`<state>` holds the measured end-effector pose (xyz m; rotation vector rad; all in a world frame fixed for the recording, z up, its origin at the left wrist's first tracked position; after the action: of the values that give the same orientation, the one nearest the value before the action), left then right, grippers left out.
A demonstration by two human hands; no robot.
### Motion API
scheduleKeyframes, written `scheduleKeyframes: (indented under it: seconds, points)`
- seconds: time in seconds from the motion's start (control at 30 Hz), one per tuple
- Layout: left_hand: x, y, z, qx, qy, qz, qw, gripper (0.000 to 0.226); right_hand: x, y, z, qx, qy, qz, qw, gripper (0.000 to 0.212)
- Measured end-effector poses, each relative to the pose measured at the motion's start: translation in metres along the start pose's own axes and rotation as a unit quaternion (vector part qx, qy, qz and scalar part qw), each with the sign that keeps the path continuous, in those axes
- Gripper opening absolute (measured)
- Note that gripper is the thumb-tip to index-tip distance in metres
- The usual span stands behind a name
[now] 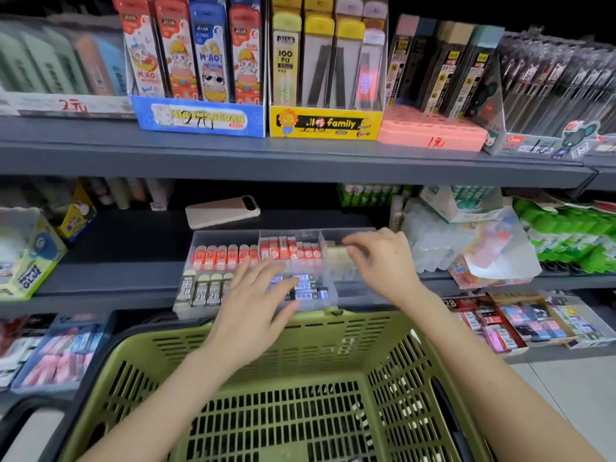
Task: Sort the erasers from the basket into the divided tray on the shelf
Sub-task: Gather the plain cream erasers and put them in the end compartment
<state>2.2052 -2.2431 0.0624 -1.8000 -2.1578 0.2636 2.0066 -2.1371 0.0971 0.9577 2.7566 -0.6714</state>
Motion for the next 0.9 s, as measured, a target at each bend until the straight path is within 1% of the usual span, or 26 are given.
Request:
scheduleKeyframes:
  seconds: [0.07,0.1,0.13,0.17,0.23,0.27,0.33,0.37,0.4,0.43,0.5,0.57,0.6,0.67,0.7,0.77,0.8,0.83,0.9]
  points:
    - [0.002,0.011,-0.007,0.045,0.012,0.010,0.999,0.041,-0.017,0.031,-0.014,0.035,-0.107,-0.037,0.993,0.013]
    - [0.001,0.019,-0.011,0.070,0.018,0.014,0.997,0.038,-0.025,0.050,-0.017,0.034,-0.154,-0.051,0.986,0.012]
    - [0.001,0.029,-0.015,0.092,0.022,0.013,0.995,0.035,-0.033,0.070,-0.016,0.005,-0.191,-0.056,0.980,0.012]
    - [-0.001,0.040,-0.018,0.107,0.024,0.009,0.994,0.032,-0.040,0.090,-0.010,-0.048,-0.211,-0.060,0.974,0.012]
    - [-0.004,0.067,-0.024,0.119,0.034,-0.007,0.992,0.031,-0.051,0.127,0.016,-0.202,-0.191,-0.070,0.958,0.014]
    - [-0.006,0.081,-0.026,0.116,0.040,-0.018,0.992,0.031,-0.055,0.145,0.032,-0.286,-0.158,-0.074,0.942,0.017]
    - [-0.008,0.106,-0.029,0.096,0.049,-0.035,0.994,0.031,-0.062,0.179,0.069,-0.428,-0.085,-0.082,0.896,0.027]
    - [-0.009,0.117,-0.030,0.085,0.054,-0.041,0.994,0.031,-0.066,0.194,0.085,-0.476,-0.055,-0.093,0.873,0.031]
    - [-0.010,0.128,-0.030,0.077,0.061,-0.046,0.994,0.031,-0.070,0.208,0.100,-0.507,-0.024,-0.112,0.854,0.035]
    - [-0.011,0.137,-0.031,0.073,0.066,-0.053,0.994,0.030,-0.074,0.220,0.114,-0.519,0.014,-0.140,0.843,0.040]
    - [-0.012,0.153,-0.032,0.056,0.075,-0.072,0.993,0.026,-0.082,0.239,0.137,-0.502,0.106,-0.216,0.831,0.044]
    - [-0.012,0.165,-0.030,0.032,0.107,-0.108,0.988,0.017,-0.086,0.248,0.152,-0.469,0.175,-0.268,0.823,0.037]
    - [-0.010,0.169,-0.027,0.015,0.131,-0.131,0.983,0.017,-0.086,0.250,0.156,-0.462,0.182,-0.274,0.823,0.033]
    - [-0.006,0.174,-0.018,-0.030,0.185,-0.181,0.966,0.020,-0.081,0.248,0.160,-0.467,0.155,-0.261,0.831,0.026]
    - [-0.004,0.176,-0.012,-0.061,0.217,-0.209,0.952,0.021,-0.078,0.246,0.161,-0.476,0.117,-0.231,0.841,0.025]
    - [0.002,0.175,0.000,-0.129,0.282,-0.262,0.914,0.020,-0.076,0.241,0.160,-0.495,0.016,-0.128,0.859,0.023]
    - [0.005,0.174,0.004,-0.157,0.307,-0.278,0.896,0.019,-0.077,0.239,0.160,-0.499,-0.031,-0.091,0.861,0.022]
    - [0.008,0.172,0.008,-0.177,0.328,-0.287,0.882,0.018,-0.080,0.239,0.160,-0.501,-0.066,-0.082,0.859,0.020]
    - [0.008,0.167,0.009,-0.183,0.362,-0.302,0.863,0.016,-0.089,0.244,0.166,-0.524,-0.088,-0.110,0.840,0.021]
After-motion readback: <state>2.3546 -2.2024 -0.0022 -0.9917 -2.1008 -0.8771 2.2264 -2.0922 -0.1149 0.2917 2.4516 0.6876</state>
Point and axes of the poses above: each hand's wrist, its own y-axis away from the middle knuckle, its own z-axis out of the palm, x = y × z, the point moved 2 cm from there along -y, towards the middle knuckle, and after that the axes turned 9 degrees about z, right-handed, at the moved point
